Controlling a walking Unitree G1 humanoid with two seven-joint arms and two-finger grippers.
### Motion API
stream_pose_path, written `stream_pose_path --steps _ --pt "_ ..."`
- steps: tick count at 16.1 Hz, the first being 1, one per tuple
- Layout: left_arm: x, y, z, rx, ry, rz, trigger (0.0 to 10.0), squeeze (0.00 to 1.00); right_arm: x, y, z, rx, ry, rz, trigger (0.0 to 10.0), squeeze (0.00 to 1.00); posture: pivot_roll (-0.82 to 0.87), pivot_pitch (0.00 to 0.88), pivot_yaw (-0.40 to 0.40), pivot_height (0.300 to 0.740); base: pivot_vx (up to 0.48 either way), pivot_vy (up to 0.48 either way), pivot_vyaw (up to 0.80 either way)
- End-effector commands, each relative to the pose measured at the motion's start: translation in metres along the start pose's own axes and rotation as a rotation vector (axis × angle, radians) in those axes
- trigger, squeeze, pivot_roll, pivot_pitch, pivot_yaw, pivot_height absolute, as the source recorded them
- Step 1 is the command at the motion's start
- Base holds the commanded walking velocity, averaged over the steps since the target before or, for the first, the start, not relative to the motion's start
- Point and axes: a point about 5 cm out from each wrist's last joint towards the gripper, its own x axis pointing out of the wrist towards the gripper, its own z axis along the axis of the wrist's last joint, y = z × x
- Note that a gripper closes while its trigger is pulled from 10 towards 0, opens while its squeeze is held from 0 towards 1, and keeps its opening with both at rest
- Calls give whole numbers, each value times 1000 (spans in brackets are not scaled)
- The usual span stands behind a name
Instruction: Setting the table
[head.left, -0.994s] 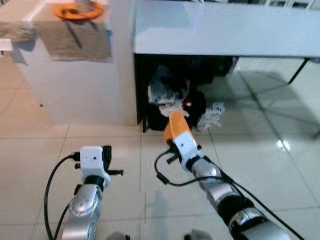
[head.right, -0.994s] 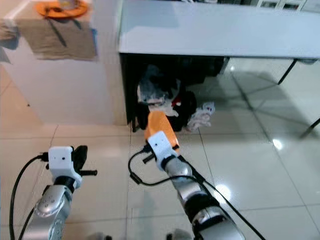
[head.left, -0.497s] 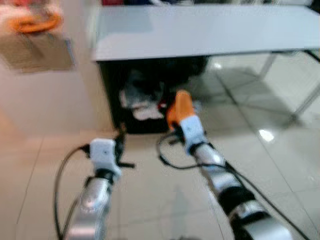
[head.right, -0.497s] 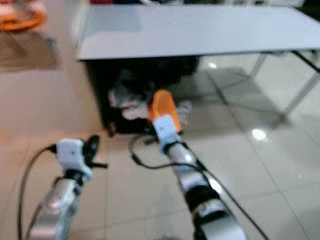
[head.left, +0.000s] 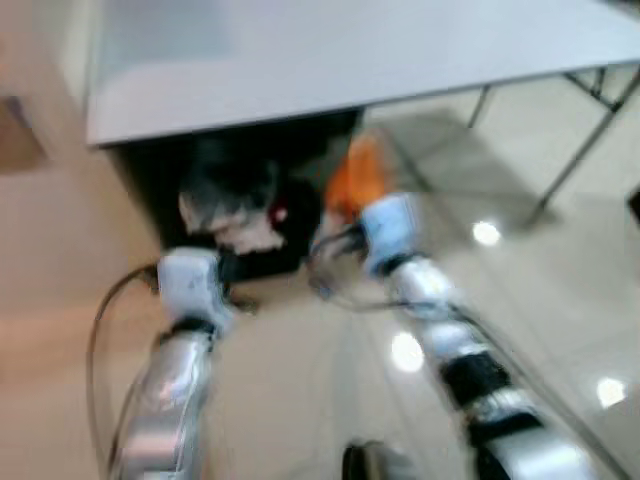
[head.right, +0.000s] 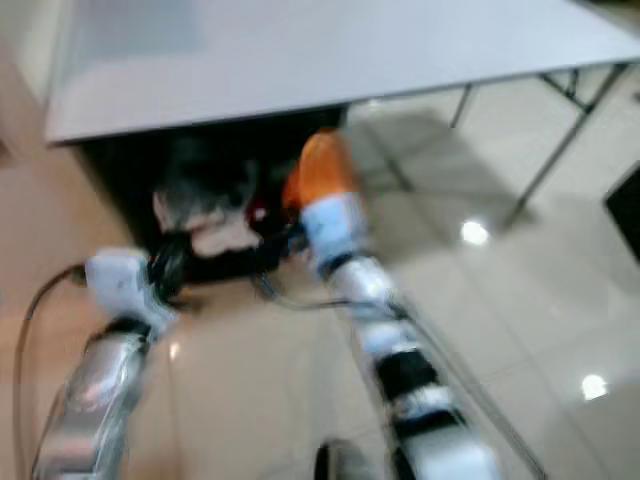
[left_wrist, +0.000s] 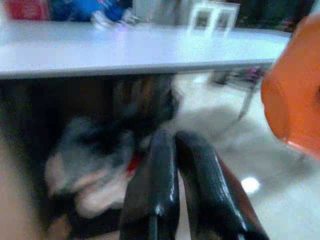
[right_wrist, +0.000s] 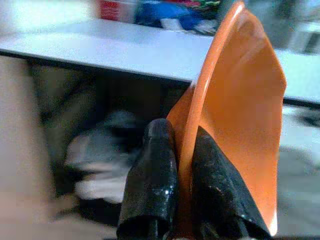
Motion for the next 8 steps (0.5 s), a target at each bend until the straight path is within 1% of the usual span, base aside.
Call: stream_pose_path --steps 1,2,4,6,8 --pt "-4 8 6 22 -10 9 10000 0 13 12 30 21 -116 28 10000 0 -73 92 -28 740 480 0 0" --pt "1 8 19 27 -51 9 10000 0 17 11 47 42 -168 22 10000 0 -72 91 -29 740 480 0 -800" --pt "4 7 30 25 -86 3 10000 0 18 13 56 3 -205 38 10000 0 -74 90 -29 740 480 0 -800" --pt "6 6 37 27 -105 0 10000 0 17 14 57 -17 -208 53 10000 0 -74 87 -30 740 480 0 0" --pt "8 7 41 29 -114 4 10000 0 16 20 54 -24 -190 82 10000 0 -72 84 -29 740 480 0 0"
